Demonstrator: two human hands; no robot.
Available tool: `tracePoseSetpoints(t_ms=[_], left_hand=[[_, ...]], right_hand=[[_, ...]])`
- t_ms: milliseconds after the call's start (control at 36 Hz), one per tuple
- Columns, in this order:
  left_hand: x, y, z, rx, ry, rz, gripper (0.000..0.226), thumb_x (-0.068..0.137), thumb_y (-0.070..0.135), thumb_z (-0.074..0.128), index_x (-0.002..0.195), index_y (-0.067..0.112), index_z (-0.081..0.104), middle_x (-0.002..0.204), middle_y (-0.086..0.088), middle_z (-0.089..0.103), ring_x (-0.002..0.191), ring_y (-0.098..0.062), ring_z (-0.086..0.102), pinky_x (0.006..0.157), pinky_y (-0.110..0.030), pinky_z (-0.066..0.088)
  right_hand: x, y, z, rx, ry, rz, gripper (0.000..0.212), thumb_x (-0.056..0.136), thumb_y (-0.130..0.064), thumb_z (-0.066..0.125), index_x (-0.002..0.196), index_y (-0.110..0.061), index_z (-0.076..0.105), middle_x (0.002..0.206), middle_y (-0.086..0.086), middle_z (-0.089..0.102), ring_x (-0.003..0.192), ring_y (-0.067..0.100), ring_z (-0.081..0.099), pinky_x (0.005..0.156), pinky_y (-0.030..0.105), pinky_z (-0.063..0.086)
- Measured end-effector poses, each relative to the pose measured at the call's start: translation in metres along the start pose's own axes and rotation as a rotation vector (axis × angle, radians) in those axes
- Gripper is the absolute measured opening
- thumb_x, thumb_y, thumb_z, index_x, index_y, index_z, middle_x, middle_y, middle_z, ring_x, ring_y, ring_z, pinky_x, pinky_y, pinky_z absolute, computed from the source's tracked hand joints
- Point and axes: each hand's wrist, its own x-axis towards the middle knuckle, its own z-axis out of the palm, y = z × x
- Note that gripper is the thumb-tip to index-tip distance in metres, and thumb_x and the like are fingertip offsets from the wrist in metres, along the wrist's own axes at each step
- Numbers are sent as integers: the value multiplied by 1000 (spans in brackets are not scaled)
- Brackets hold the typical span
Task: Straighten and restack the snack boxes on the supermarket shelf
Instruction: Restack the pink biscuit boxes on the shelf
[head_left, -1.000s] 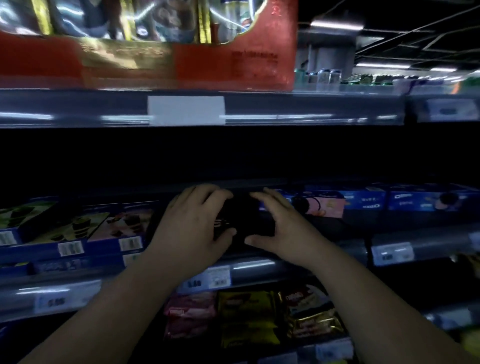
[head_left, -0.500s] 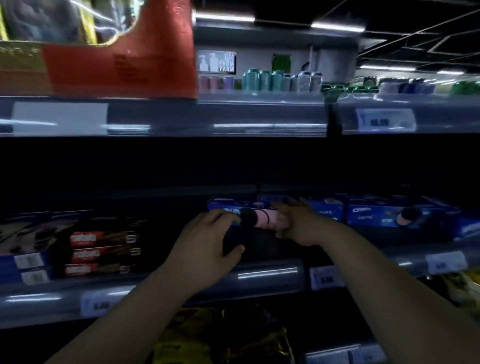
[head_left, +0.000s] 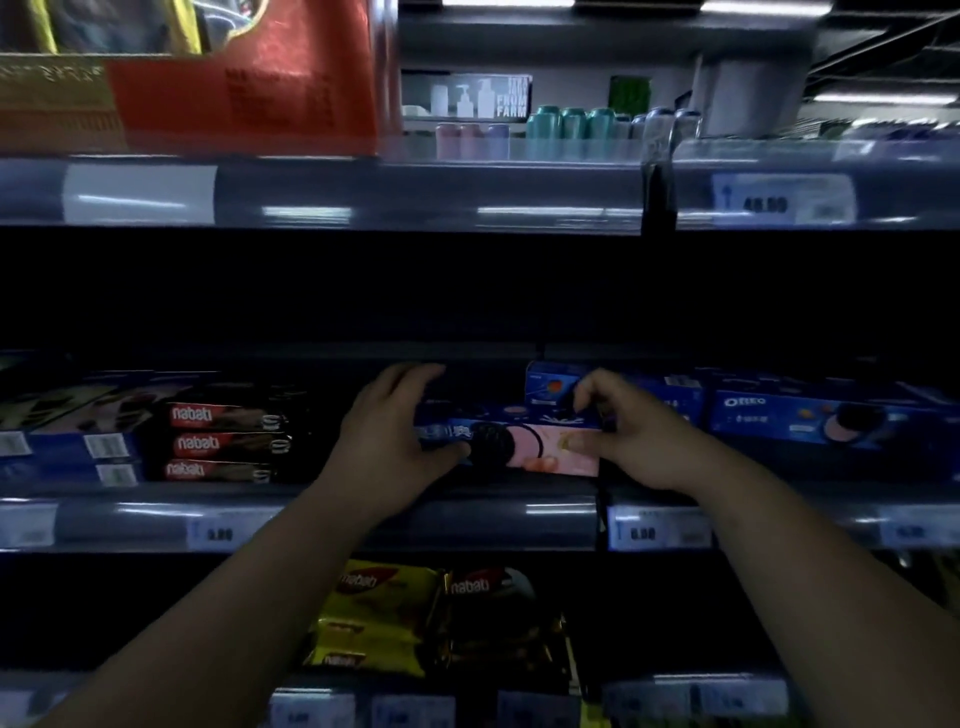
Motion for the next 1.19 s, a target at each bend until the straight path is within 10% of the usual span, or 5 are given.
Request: tracePoseSetpoints(t_ms=[250, 556, 861, 1000, 1194], left_hand=[[3, -14, -9, -333, -293, -168, 56, 68, 44, 81, 119, 36, 59, 120, 15, 56, 102, 0, 57, 76, -7, 42], [1, -26, -7, -537, -299, -185, 64, 39, 66, 86, 96, 44, 67, 106, 11, 70, 93, -8, 69, 87, -38, 57], [1, 5, -17, -114, -279, -62, 67, 66, 54, 78, 127, 35, 56, 121, 14, 51, 112, -6, 51, 90, -18, 38], [4, 53, -2, 29, -205, 61, 71, 74, 53, 75, 137, 34, 50, 126, 18, 46, 117, -4, 45, 96, -19, 38], [12, 90, 27, 102, -237, 98, 58, 82, 43, 72, 135, 28, 53, 121, 14, 51, 113, -10, 51, 91, -21, 41]], right_hand=[[-15, -4, 0, 145, 11, 145, 31, 83, -19, 76, 105, -30, 57, 124, -16, 56, 115, 2, 53, 94, 22, 45], [-34, 0, 9, 137, 99, 118, 25, 83, -19, 76, 96, -34, 61, 123, -16, 59, 114, 0, 55, 103, 34, 47], [-25, 7, -20, 120, 42, 135, 15, 91, -43, 61, 103, -35, 66, 113, -10, 65, 108, 11, 59, 95, 31, 46], [-4, 42, -53, -223, 180, 151, 50, 87, -43, 68, 132, -28, 52, 132, -2, 55, 116, 17, 52, 95, 32, 43], [28, 81, -72, -738, 22, 221, 84, 85, -61, 56, 153, -35, 13, 159, 4, 26, 149, 31, 1, 112, 57, -13]])
